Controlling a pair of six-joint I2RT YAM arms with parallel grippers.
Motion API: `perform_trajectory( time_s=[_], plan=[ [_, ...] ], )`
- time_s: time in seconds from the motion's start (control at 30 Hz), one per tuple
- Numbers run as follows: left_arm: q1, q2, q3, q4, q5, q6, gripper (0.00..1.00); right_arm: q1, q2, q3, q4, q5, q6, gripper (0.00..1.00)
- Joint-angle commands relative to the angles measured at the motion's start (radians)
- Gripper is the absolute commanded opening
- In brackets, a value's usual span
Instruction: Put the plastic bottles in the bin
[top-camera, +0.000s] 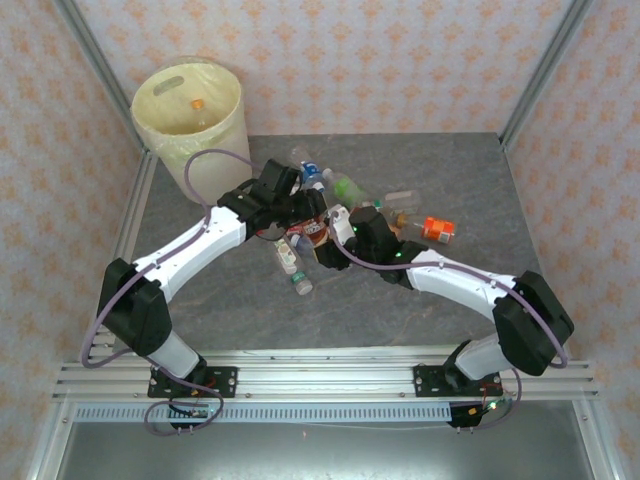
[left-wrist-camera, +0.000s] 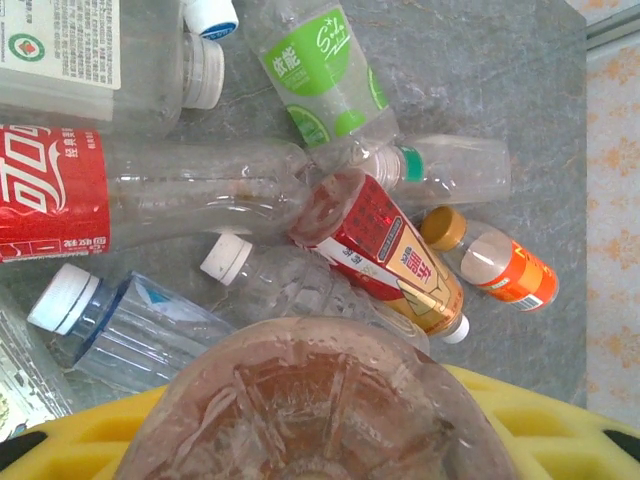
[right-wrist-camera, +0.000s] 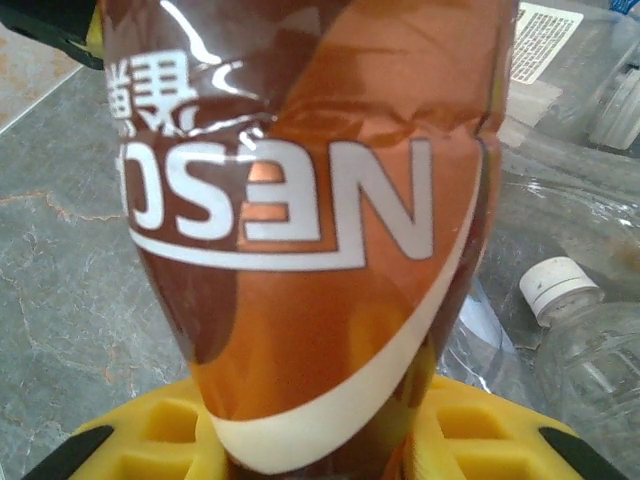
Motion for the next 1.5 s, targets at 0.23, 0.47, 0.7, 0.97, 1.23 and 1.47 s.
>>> perform_trajectory(
  time_s=[0.23,0.47,0.7,0.97,1.23,1.47],
  plan=[
    [0.028,-0.097,-0.014,-0.037,-0.129,-0.008,0.4,0.003,-0.12,-0.013,0.04,0.055,0.004,0.93],
    [0.072,-0.111,-0.024,-0.041,-0.137,-0.026,0.4,0.003,-0.216,-0.065,0.048,0.139,0.048,0.99],
    [0.095,-0.135,0.021,-0.077,-0.208,0.042,0.39,0.003,-0.37,-0.131,0.043,0.472,0.217,0.99],
    [0.167,-0.154,0.079,-0.021,-0.23,0.089,0.39,0.003,-0.496,-0.186,0.042,0.674,0.272,0.99],
    [0.21,-0.154,0.23,-0.022,-0.324,0.19,0.38,0.003,-0.541,-0.132,-0.021,0.734,0.258,0.99],
    [0.243,-0.155,0.353,0.071,-0.403,0.269,0.38,0.003,-0.539,-0.064,-0.098,0.762,0.248,0.99]
  ],
)
